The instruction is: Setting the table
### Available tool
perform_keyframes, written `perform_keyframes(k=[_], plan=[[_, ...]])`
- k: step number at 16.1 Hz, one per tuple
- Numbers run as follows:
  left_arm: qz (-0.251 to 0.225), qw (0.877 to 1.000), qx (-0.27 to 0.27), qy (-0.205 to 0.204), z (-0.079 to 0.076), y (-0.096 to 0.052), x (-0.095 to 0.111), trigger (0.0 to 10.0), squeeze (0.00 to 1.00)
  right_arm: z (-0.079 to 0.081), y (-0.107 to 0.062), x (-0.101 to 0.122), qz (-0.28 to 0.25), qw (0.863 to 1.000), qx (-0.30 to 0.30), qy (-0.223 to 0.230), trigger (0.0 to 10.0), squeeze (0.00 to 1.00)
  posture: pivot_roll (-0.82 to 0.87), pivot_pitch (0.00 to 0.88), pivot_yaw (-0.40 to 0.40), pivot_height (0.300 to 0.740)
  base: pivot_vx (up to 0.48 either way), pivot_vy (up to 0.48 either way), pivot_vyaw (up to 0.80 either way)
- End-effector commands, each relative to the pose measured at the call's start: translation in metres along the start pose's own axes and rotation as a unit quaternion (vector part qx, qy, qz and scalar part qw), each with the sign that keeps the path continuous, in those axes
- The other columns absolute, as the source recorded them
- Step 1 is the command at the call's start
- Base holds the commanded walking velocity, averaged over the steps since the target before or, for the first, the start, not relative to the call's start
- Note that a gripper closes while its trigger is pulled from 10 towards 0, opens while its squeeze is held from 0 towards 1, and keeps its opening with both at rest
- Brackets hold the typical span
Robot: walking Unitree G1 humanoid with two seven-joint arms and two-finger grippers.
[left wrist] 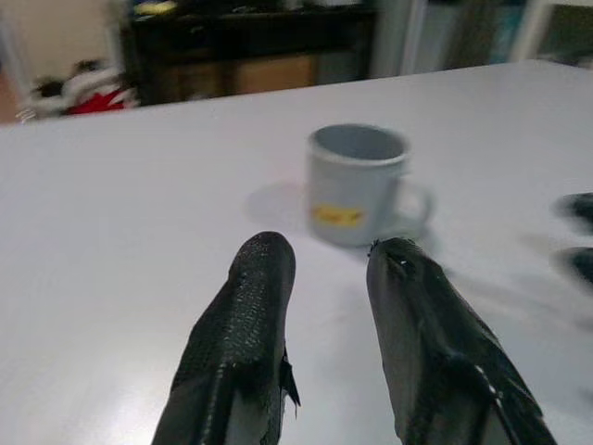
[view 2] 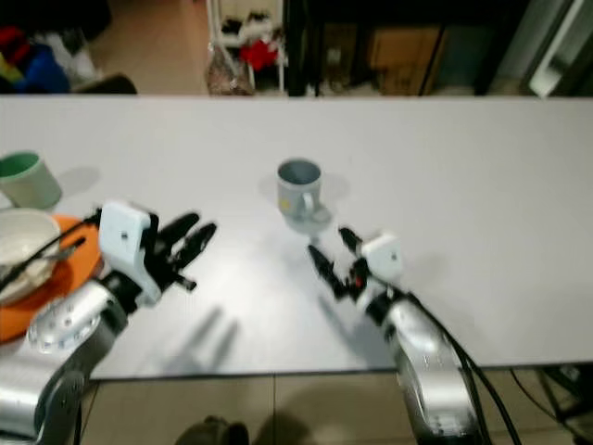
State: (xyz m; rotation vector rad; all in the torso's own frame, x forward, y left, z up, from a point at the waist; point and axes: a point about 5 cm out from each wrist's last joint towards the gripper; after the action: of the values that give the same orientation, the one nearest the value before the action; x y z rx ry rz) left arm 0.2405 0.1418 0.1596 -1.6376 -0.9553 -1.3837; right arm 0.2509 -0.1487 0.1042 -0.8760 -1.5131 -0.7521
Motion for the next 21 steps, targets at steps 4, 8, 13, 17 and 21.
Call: perform_keyframes(k=[4, 8, 13, 17, 21], plan=[[-0.005, 0.997, 0.074, 0.012, 0.0, -0.014, 0.002, 10.0, 0.0, 0.011, -0.017, 0.046, -0.081, 0.992, -0.088, 0.04, 10.0, 1.0, 0.11, 0.0, 0.062, 0.74, 0.0, 0.0, 0.0], [-0.039, 0.996, 0.072, 0.023, 0.0, -0.011, 0.023, 10.0, 0.0, 0.008, -0.023, 0.064, -0.069, 0.993, -0.099, -0.001, 10.0, 1.0, 0.1, 0.0, 0.065, 0.74, 0.0, 0.0, 0.8], [-0.071, 0.993, 0.089, 0.004, -0.001, -0.011, 0.032, 10.0, 0.0, 0.006, -0.019, 0.074, -0.043, 0.993, -0.108, -0.022, 10.0, 1.0, 0.09, 0.0, 0.059, 0.74, 0.0, 0.0, 0.8], [-0.053, 0.996, 0.077, 0.006, -0.005, -0.016, 0.026, 10.0, 0.0, 0.009, -0.018, 0.08, -0.053, 0.994, -0.1, 0.006, 10.0, 1.0, 0.09, 0.0, 0.038, 0.74, 0.0, 0.0, 0.8], [-0.036, 0.997, 0.07, 0.017, -0.005, -0.011, 0.024, 10.0, 0.0, 0.007, -0.015, 0.084, -0.052, 0.992, -0.117, 0.004, 10.0, 1.0, 0.07, 0.0, 0.058, 0.74, 0.0, 0.0, 0.8]])
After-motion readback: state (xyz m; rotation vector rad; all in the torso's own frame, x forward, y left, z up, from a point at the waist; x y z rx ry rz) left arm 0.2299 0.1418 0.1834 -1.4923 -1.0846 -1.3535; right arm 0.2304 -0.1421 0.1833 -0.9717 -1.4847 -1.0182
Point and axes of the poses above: a point about 5 cm out from each wrist's last joint towards the gripper, its own y axis pointing out of the wrist towards the gripper, its own x axis along the axis of the wrist's last joint, z = x × y, and after that the axes turned 6 degrees about -y, right-handed
